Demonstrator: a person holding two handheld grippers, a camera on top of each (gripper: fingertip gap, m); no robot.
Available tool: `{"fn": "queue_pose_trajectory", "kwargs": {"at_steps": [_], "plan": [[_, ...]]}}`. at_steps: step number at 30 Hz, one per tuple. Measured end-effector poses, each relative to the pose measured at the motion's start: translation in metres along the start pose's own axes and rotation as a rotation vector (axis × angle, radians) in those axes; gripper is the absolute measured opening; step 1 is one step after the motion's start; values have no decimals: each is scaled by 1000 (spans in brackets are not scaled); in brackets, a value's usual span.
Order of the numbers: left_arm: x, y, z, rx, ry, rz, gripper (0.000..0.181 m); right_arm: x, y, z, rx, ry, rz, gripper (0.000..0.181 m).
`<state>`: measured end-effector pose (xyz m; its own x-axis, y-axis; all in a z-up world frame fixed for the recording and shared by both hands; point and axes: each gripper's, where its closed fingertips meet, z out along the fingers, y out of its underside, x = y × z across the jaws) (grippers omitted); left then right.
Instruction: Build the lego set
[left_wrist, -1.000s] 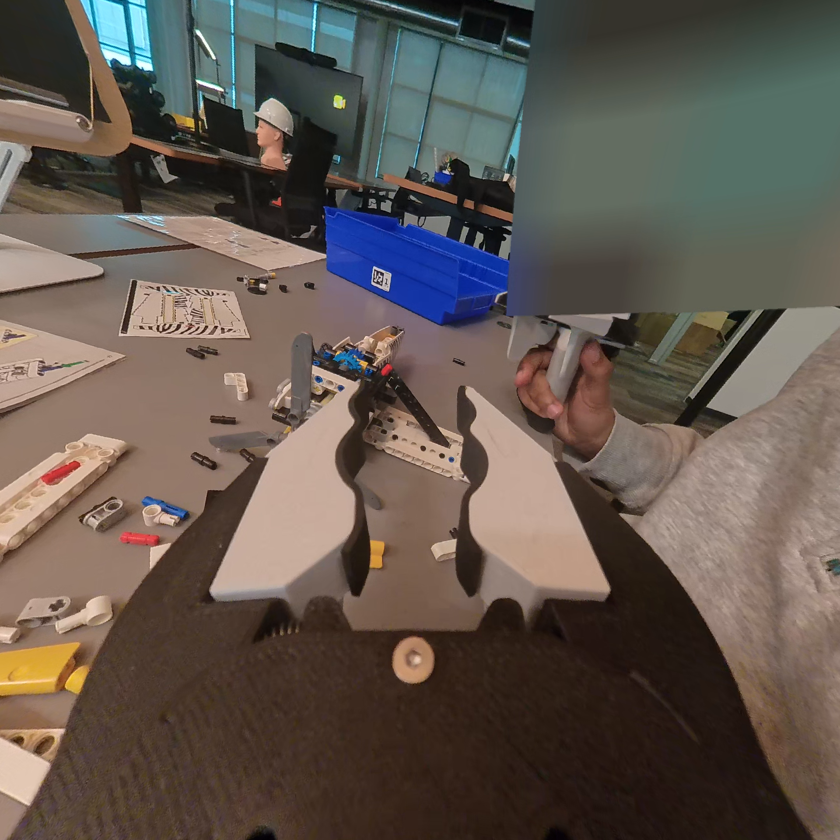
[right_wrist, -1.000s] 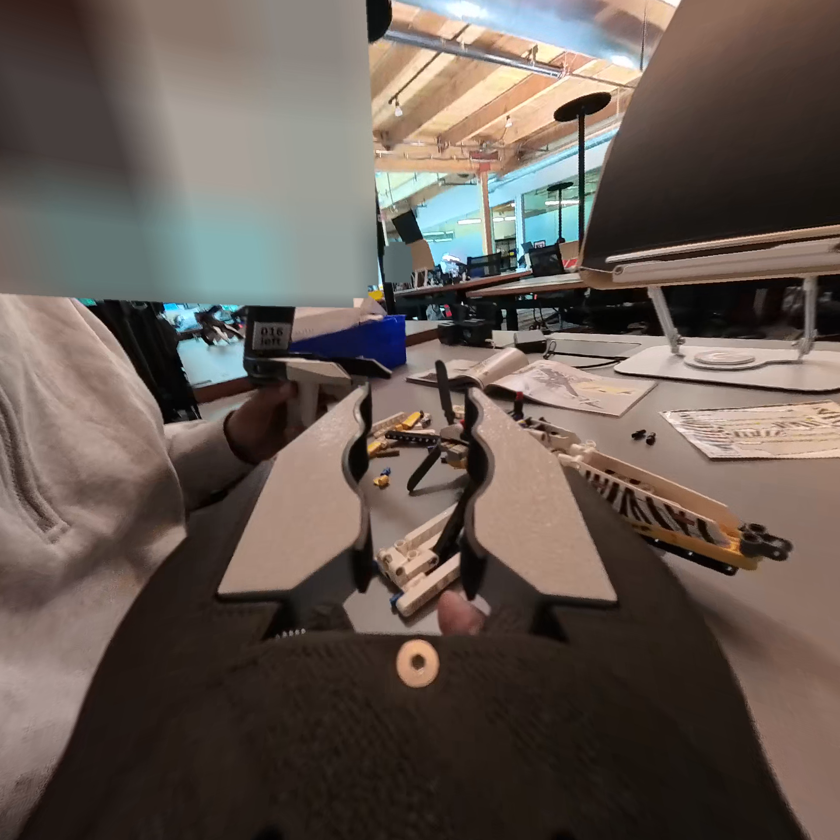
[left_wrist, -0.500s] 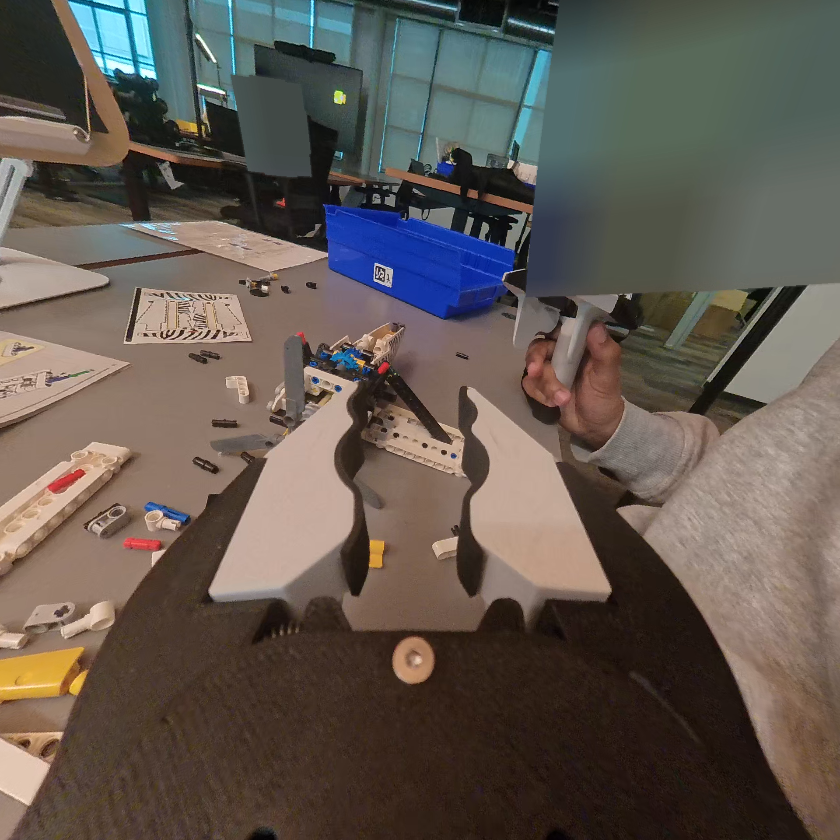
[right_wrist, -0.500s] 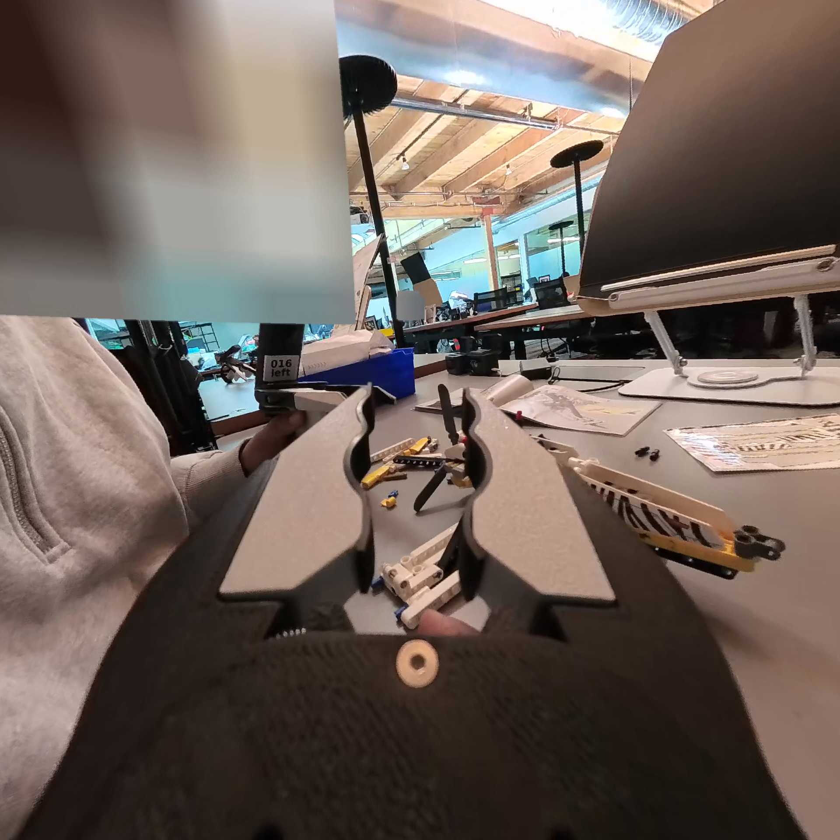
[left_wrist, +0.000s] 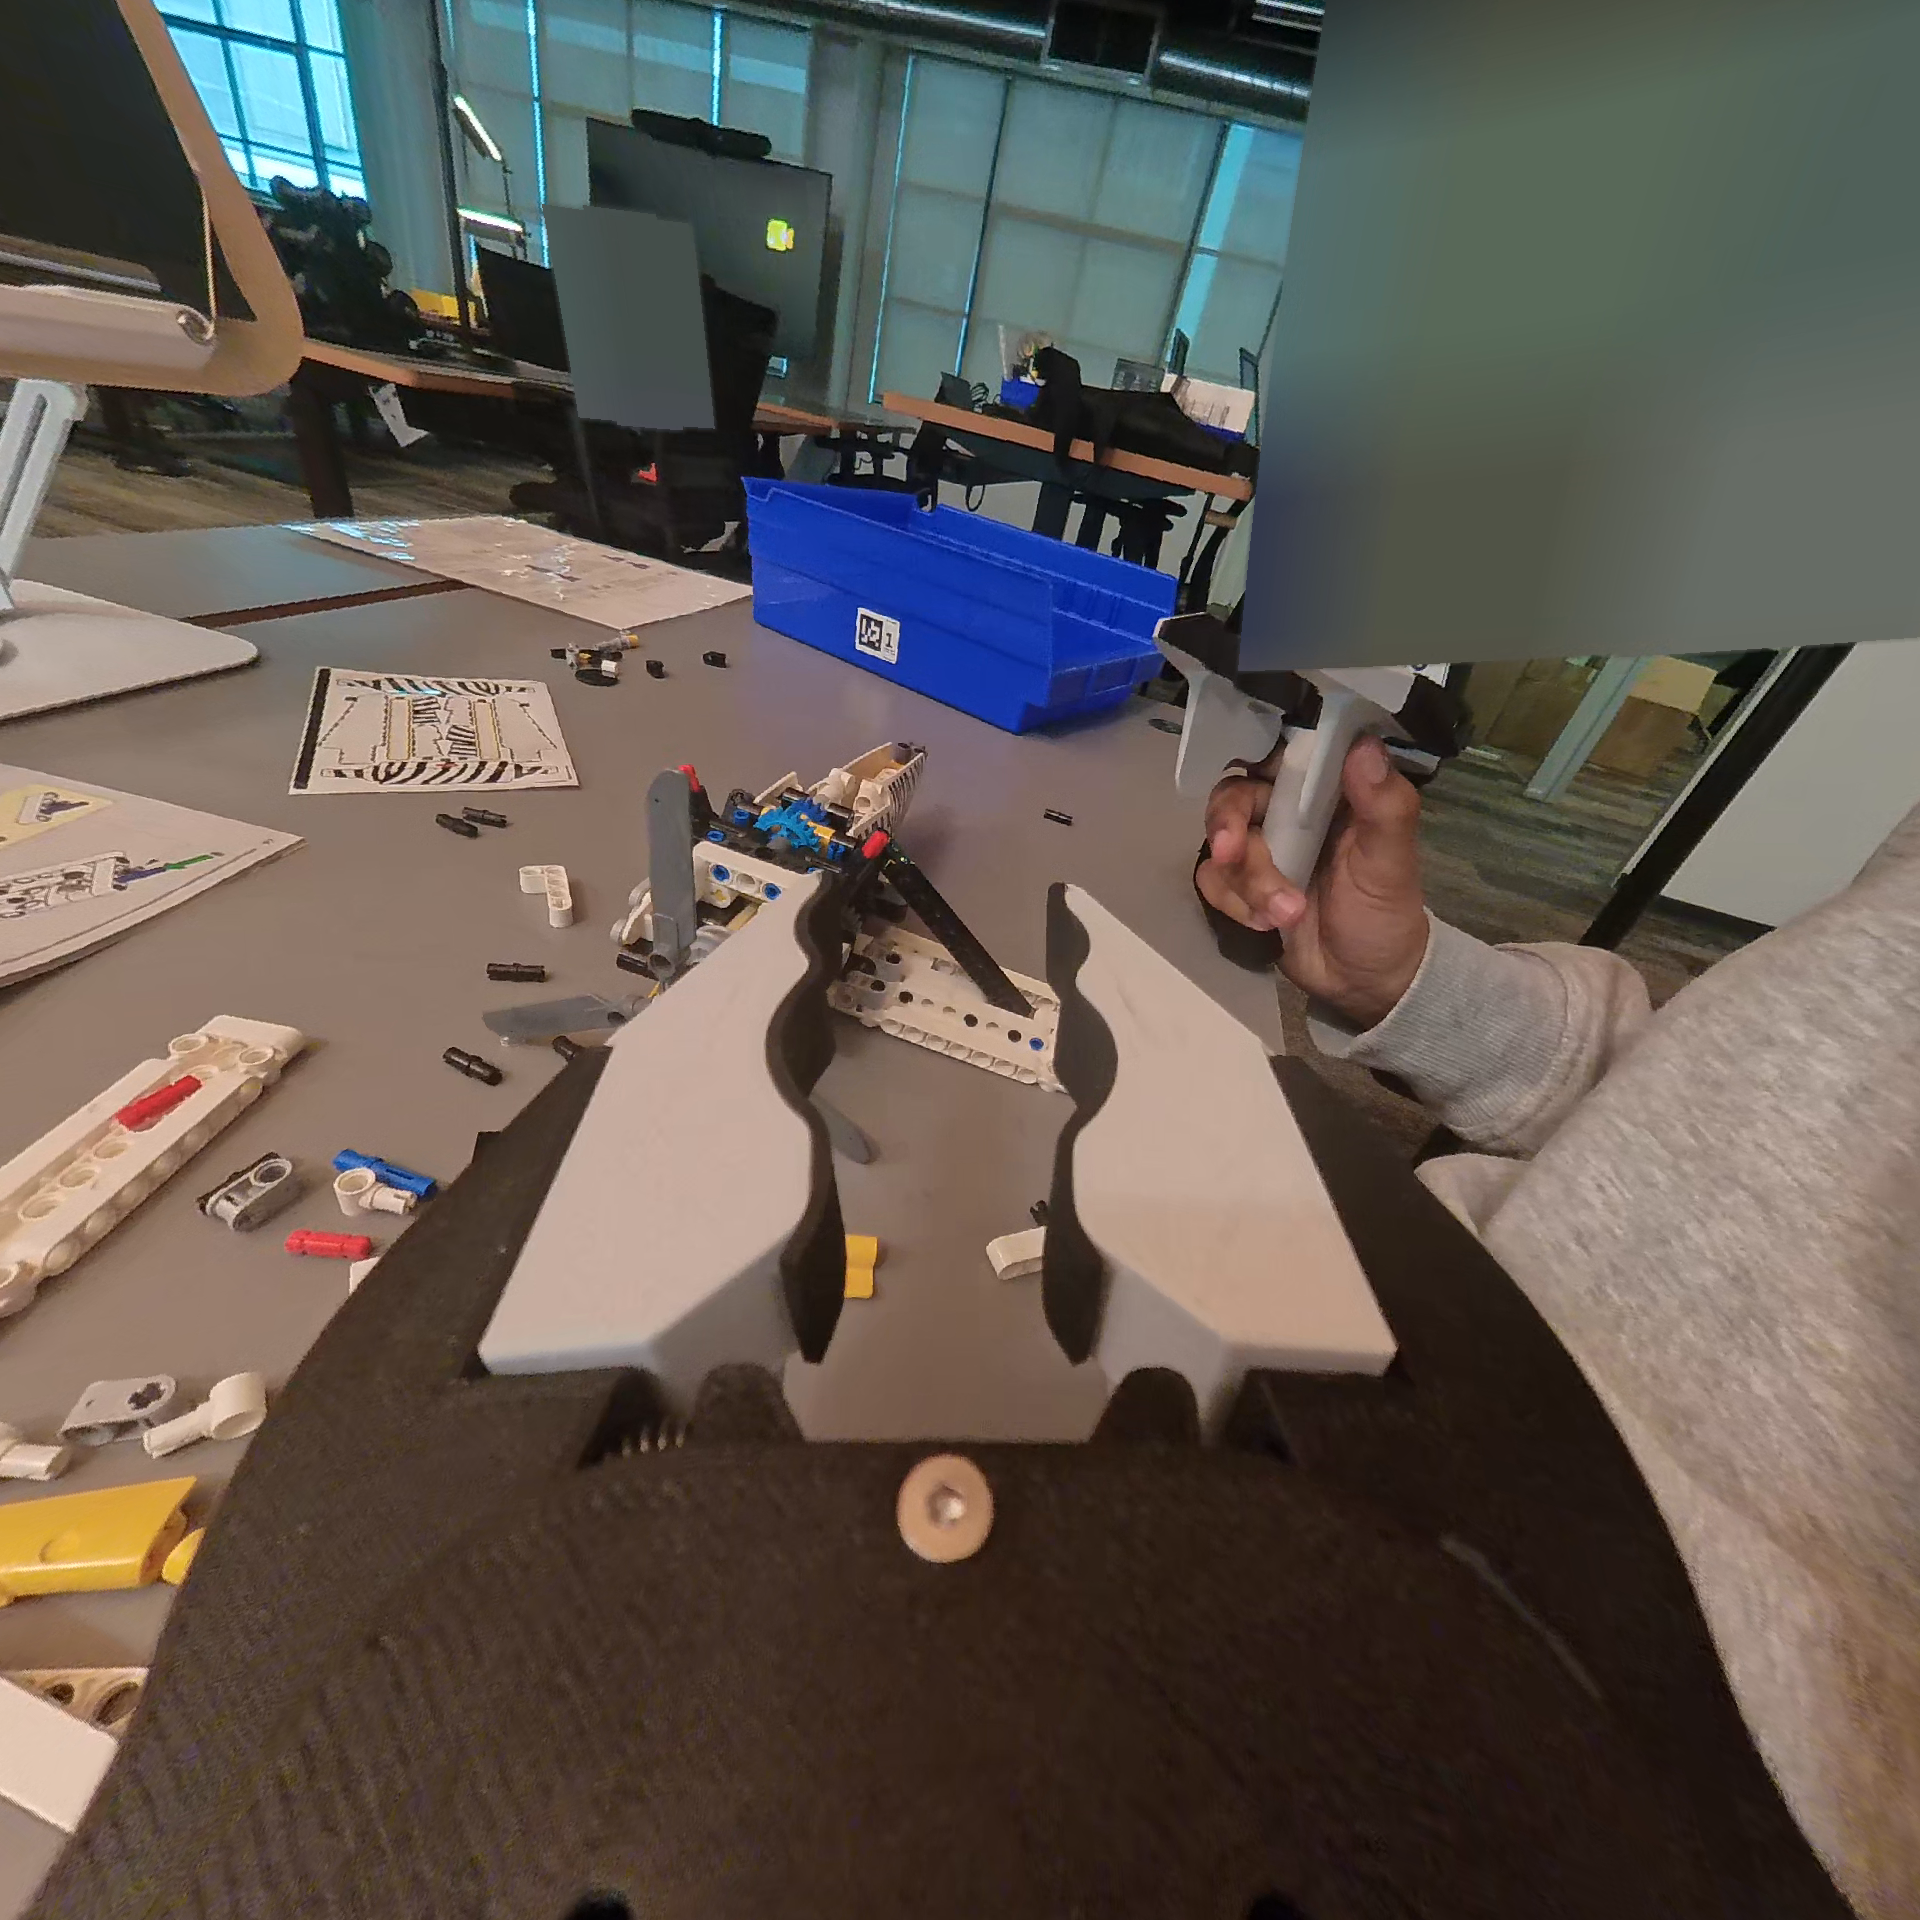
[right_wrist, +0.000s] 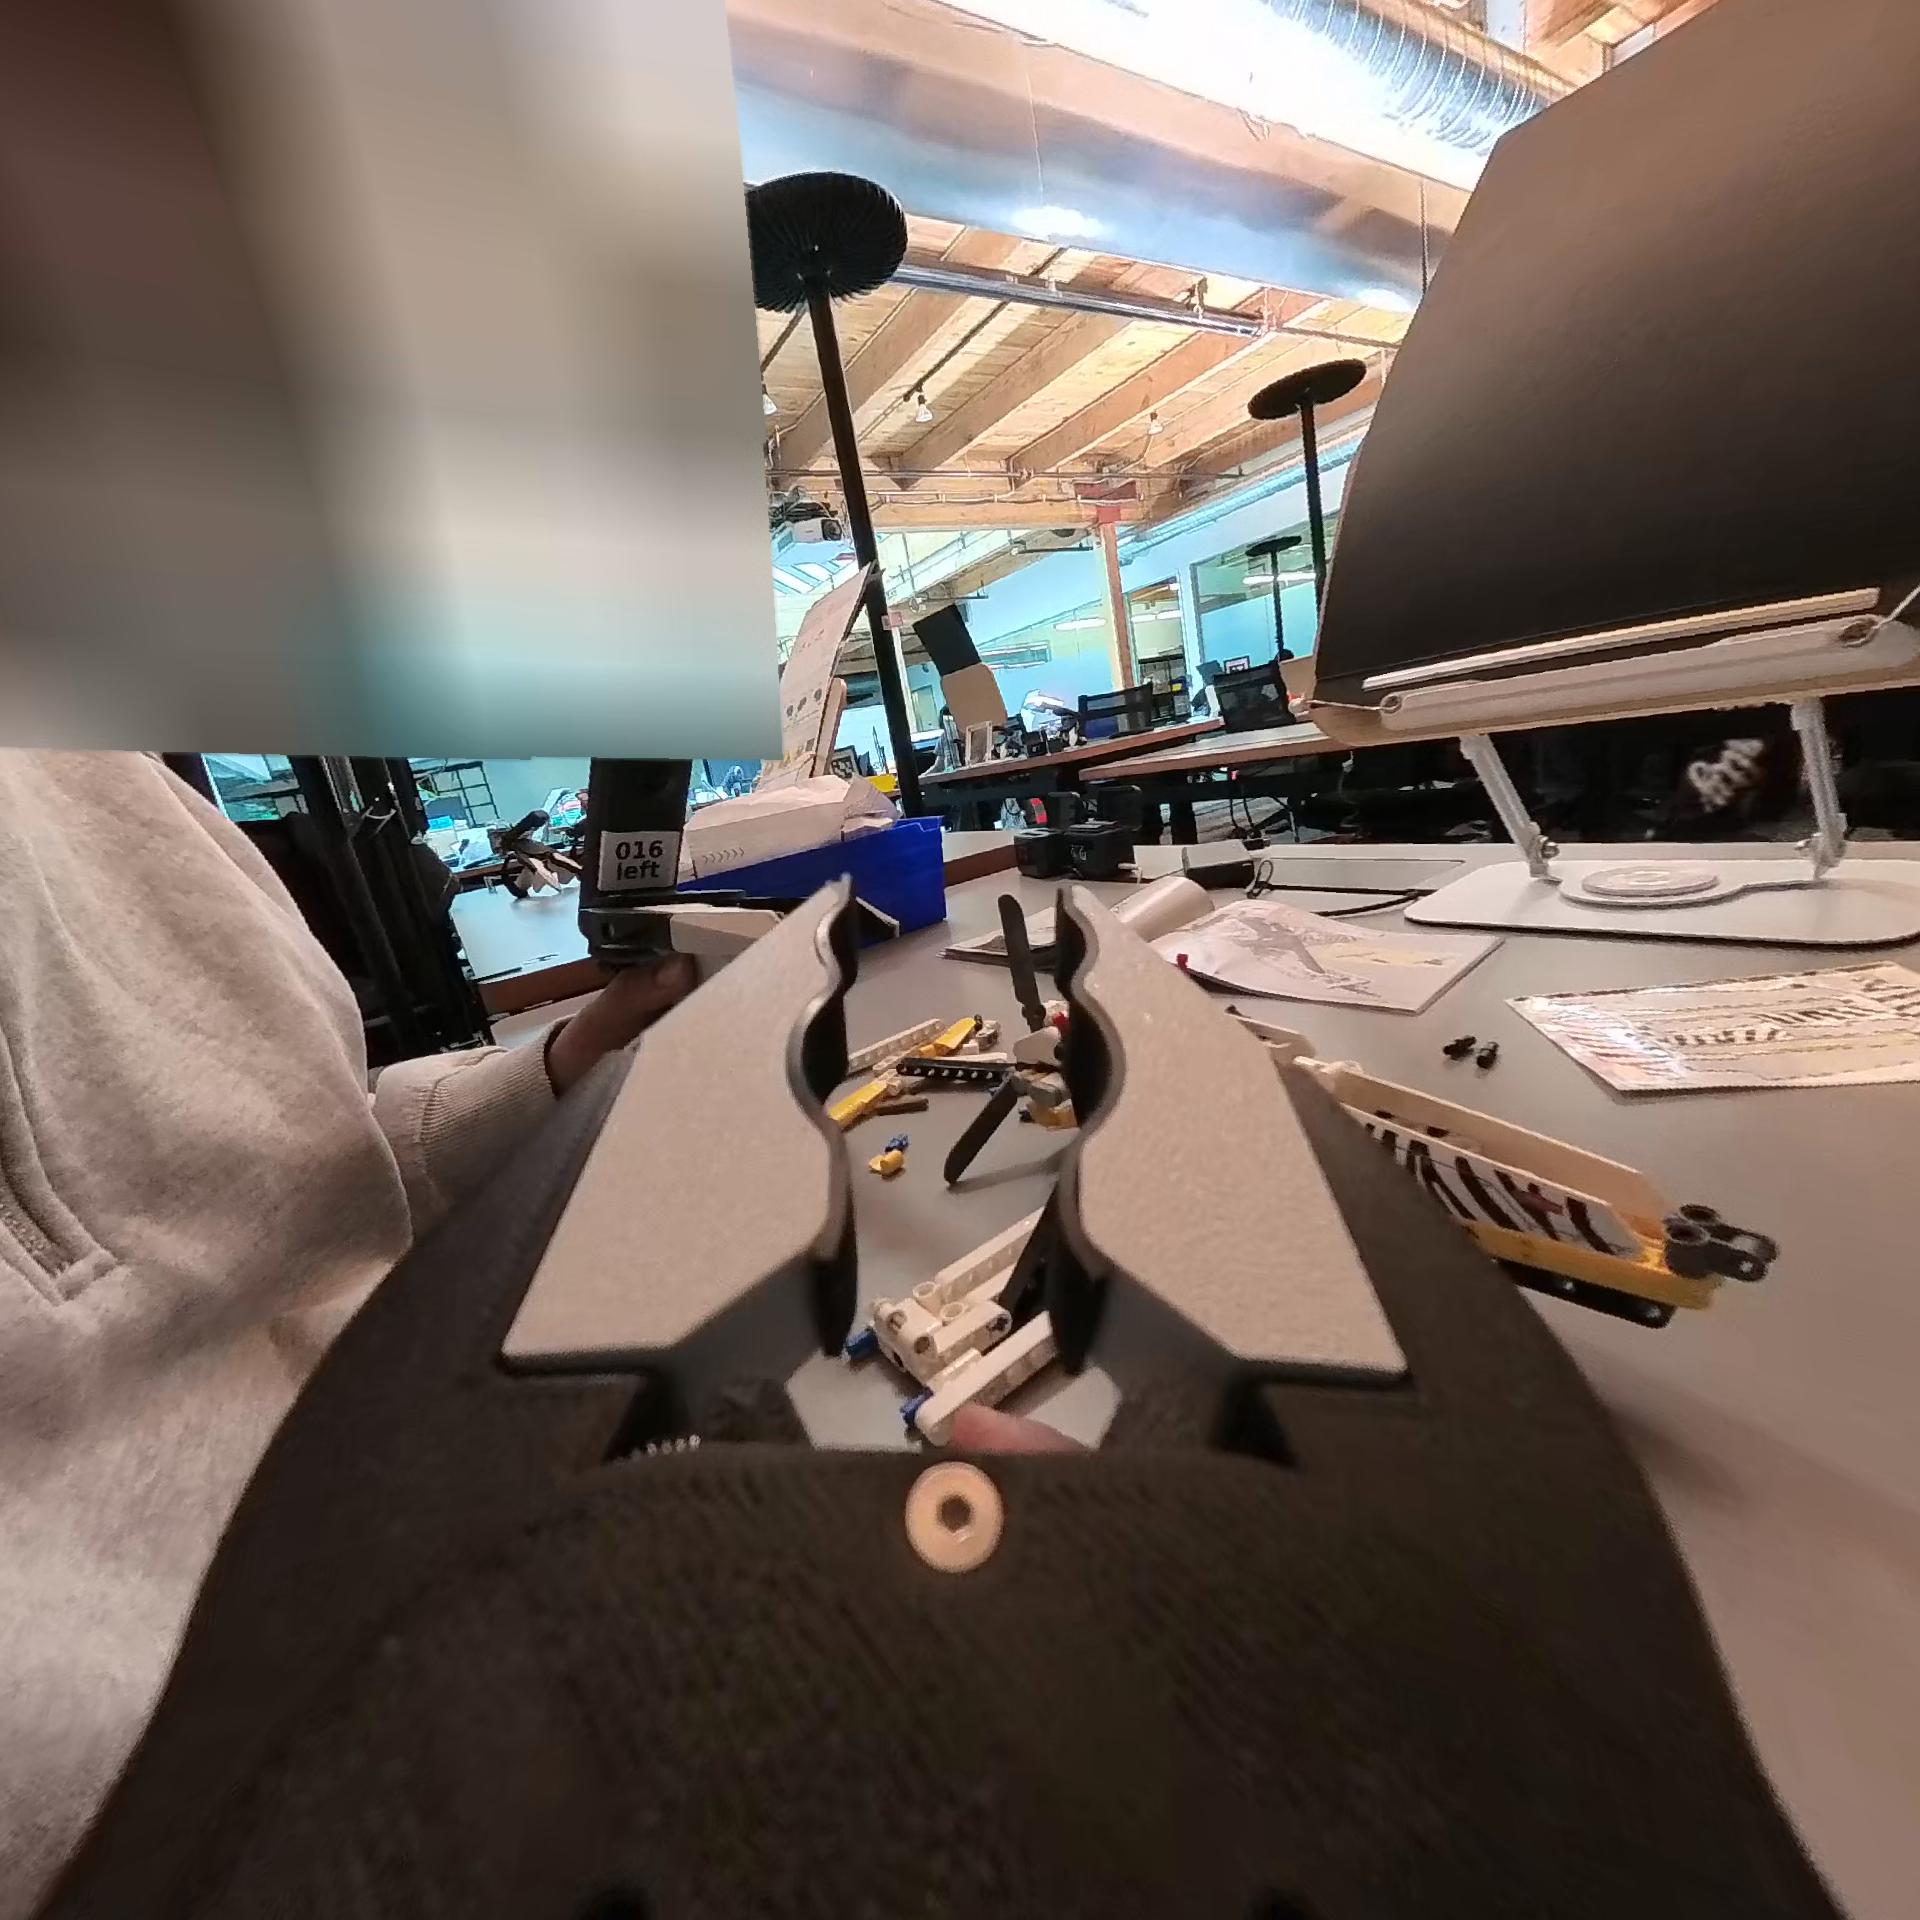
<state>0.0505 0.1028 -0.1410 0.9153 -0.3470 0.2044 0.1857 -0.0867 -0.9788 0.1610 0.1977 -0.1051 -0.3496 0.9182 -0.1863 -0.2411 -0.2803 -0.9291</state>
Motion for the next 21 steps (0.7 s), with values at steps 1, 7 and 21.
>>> {"fn": "queue_pose_trajectory", "kwargs": {"at_steps": [1, 7, 21], "plan": [[0, 0, 0, -2, 0, 0, 36, 0, 0, 0, 4, 0, 1, 36], [0, 0, 0, 2, -1, -4, 36, -1, -2, 0, 18, 0, 14, 36], [7, 5, 4, -37, 3, 50, 38, 0, -2, 3, 39, 7, 19, 36]]}}
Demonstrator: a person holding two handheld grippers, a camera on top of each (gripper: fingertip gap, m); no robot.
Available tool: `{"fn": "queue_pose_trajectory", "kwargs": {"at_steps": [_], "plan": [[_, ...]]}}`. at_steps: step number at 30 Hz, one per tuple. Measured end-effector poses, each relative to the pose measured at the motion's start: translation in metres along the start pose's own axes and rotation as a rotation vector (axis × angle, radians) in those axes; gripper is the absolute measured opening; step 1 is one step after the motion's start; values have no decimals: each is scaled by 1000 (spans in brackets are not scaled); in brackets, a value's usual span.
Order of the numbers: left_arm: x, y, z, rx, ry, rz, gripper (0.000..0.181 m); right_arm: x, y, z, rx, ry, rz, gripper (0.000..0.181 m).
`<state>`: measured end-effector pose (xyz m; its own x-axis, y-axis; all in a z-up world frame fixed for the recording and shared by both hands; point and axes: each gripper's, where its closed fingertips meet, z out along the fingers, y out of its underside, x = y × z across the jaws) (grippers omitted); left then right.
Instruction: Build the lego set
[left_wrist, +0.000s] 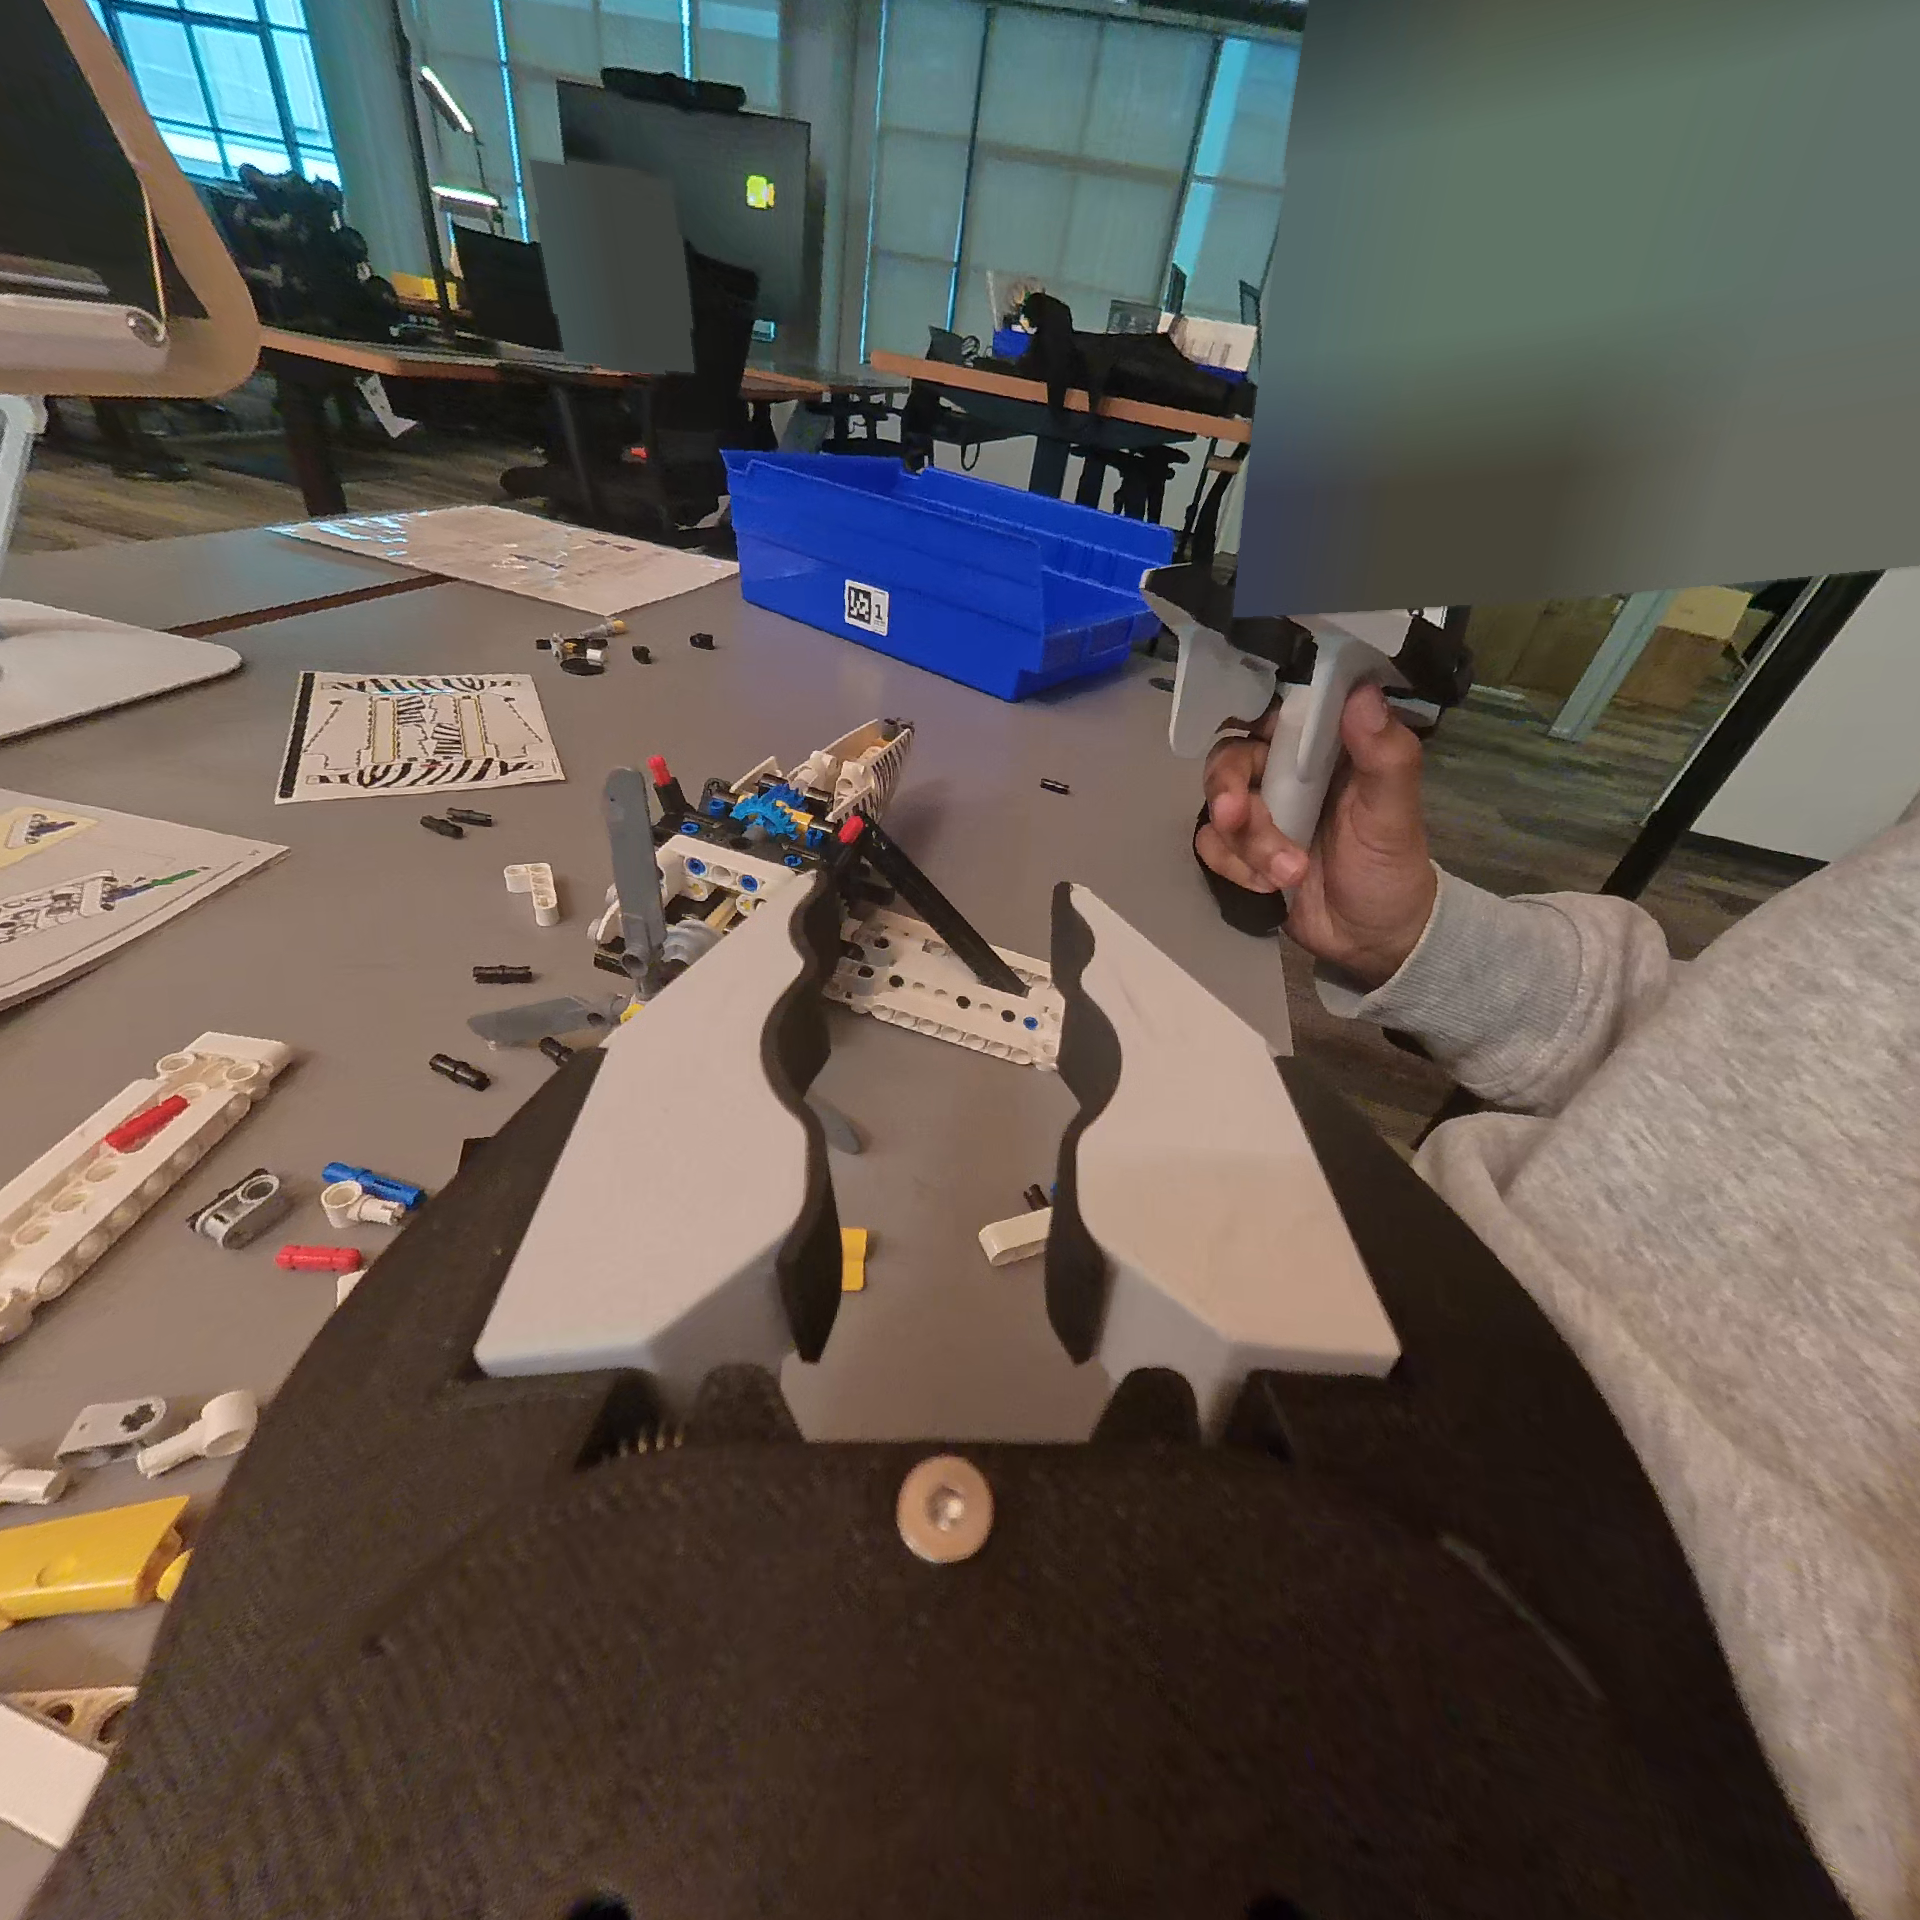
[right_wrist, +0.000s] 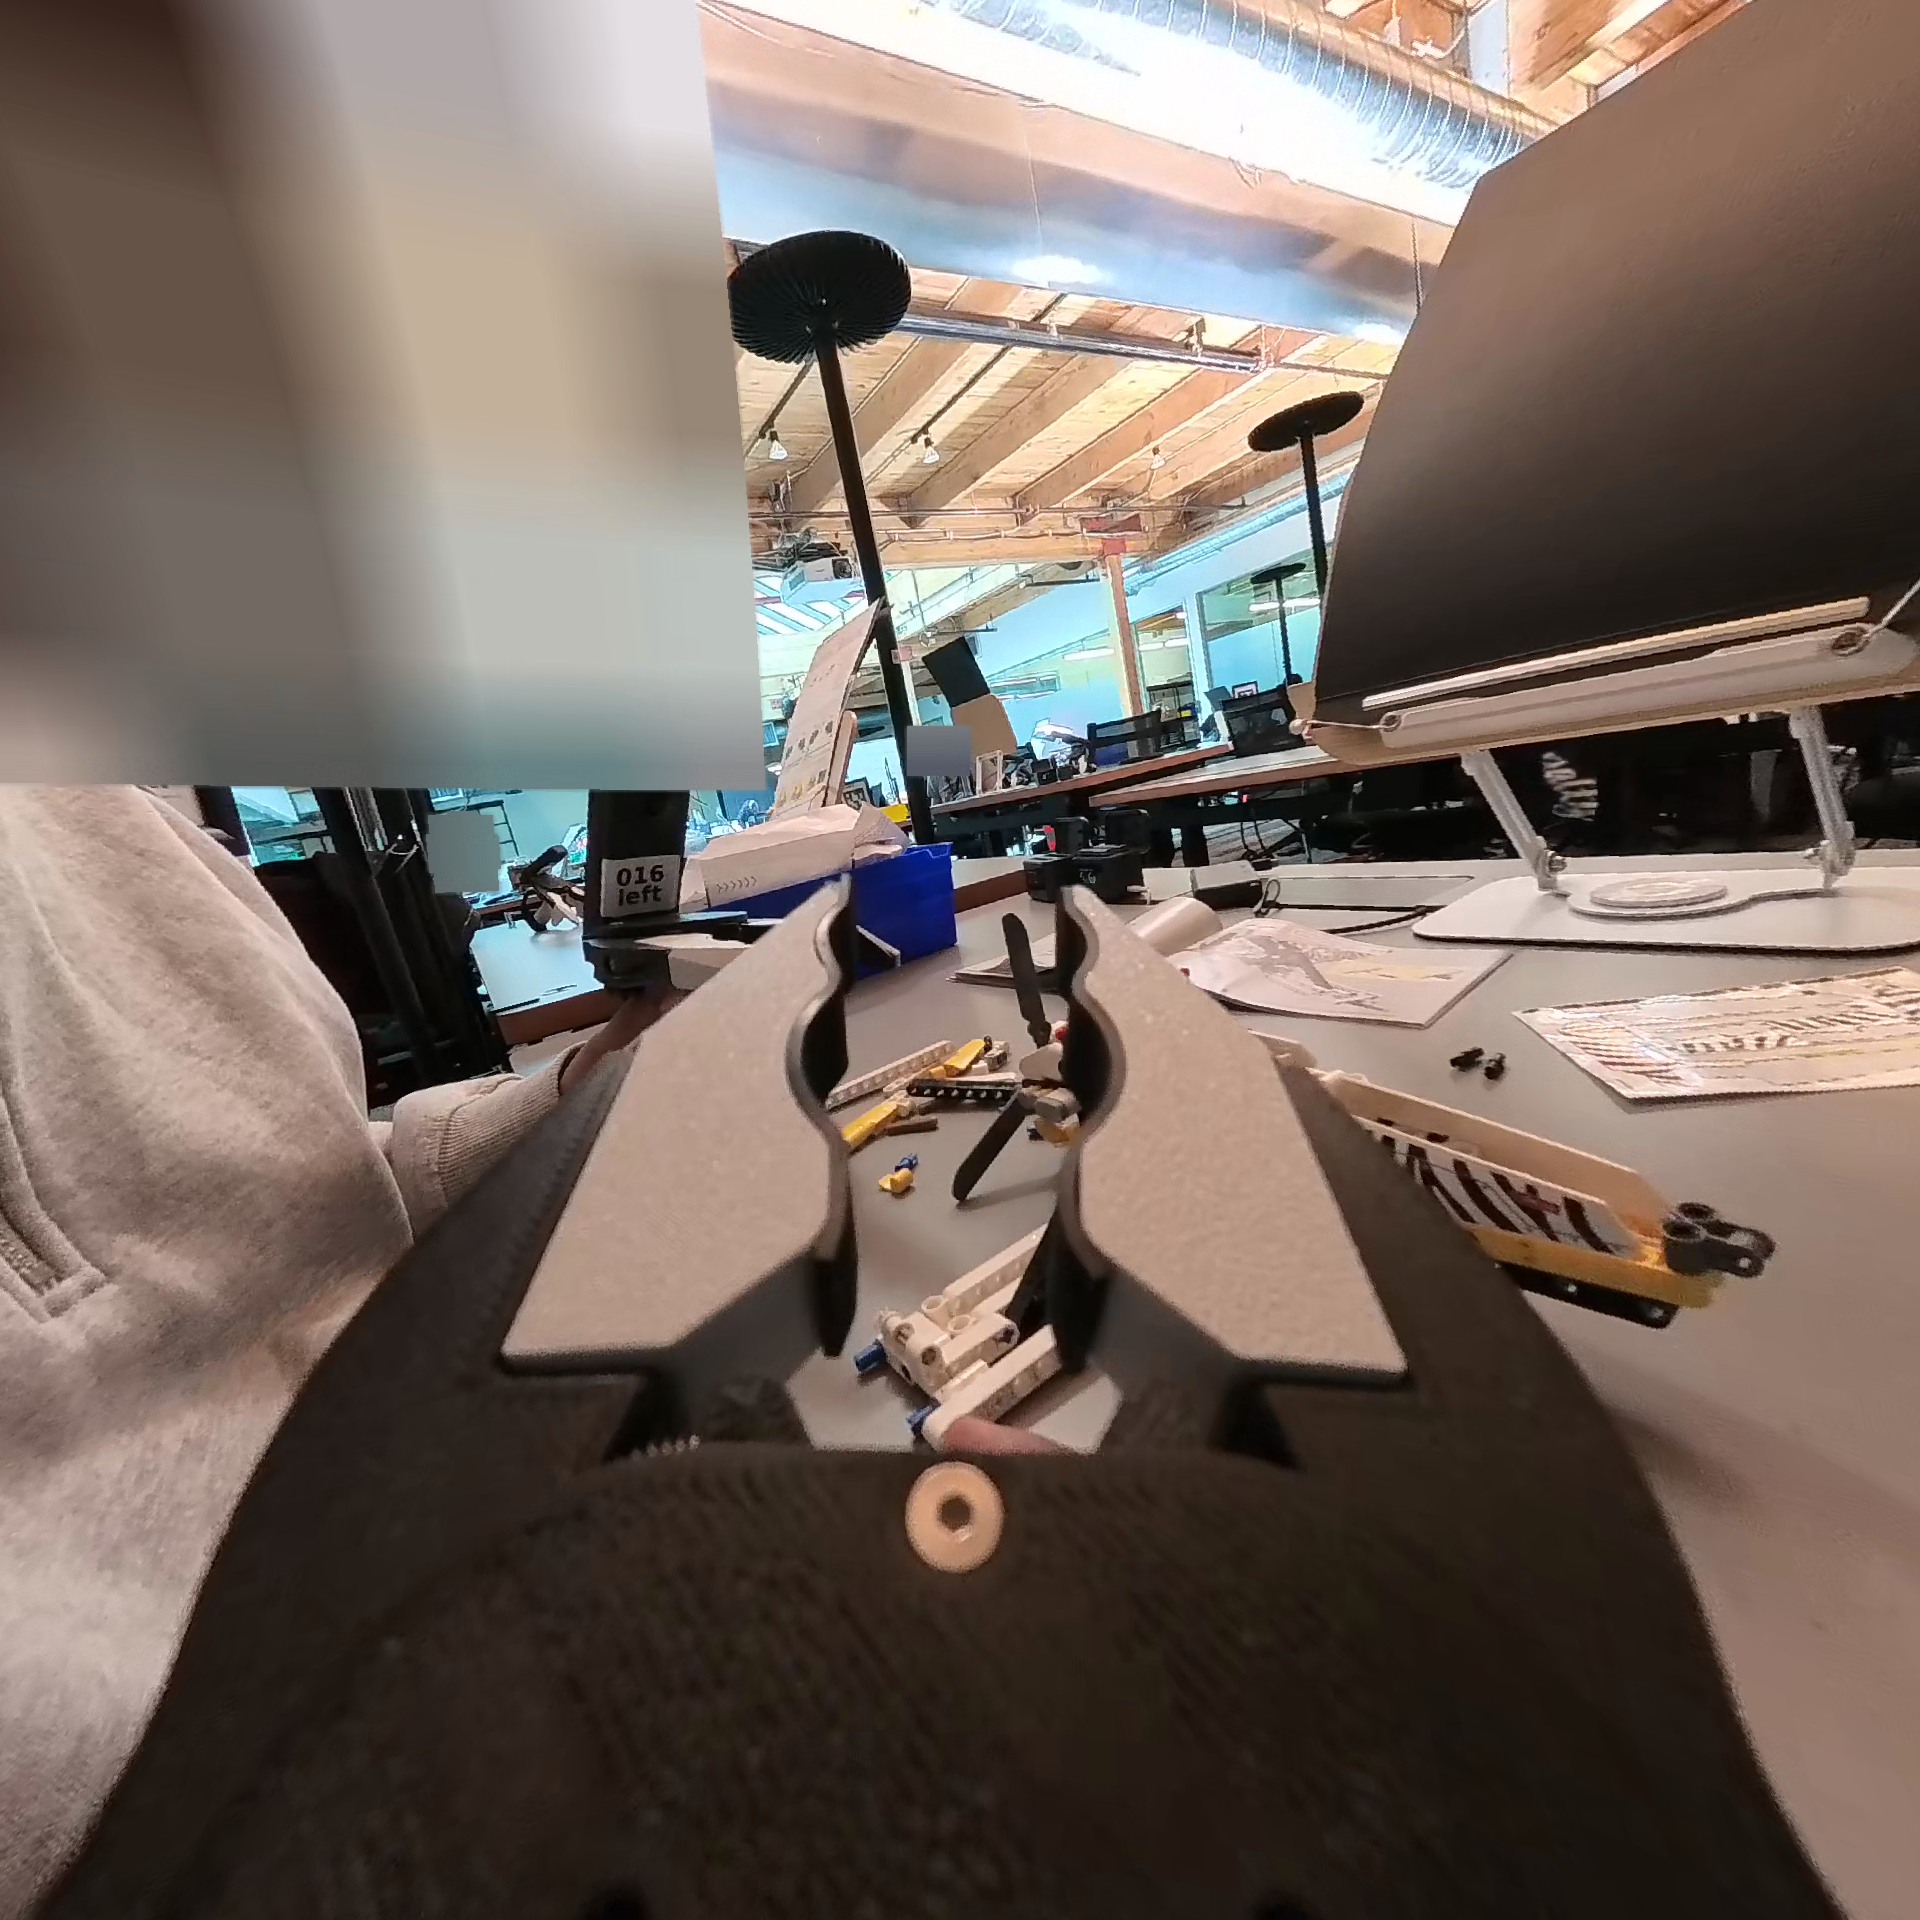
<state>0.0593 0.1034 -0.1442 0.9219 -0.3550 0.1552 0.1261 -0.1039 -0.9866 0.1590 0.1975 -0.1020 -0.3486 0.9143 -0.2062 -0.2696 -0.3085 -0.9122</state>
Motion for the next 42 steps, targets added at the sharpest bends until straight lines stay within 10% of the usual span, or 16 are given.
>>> {"fn": "queue_pose_trajectory", "kwargs": {"at_steps": [15, 23, 42], "plan": [[-15, 3, 8, -36, -113, 21, 36, 5, 21, 25, -116, 162, -156, 26], [-9, -12, 12, 11, -249, -44, 33, 5, -6, -13, 87, 111, 181, 32], [-19, -32, 23, 114, -226, -259, 37, -2, 17, 3, -54, 7, 300, 40]]}}
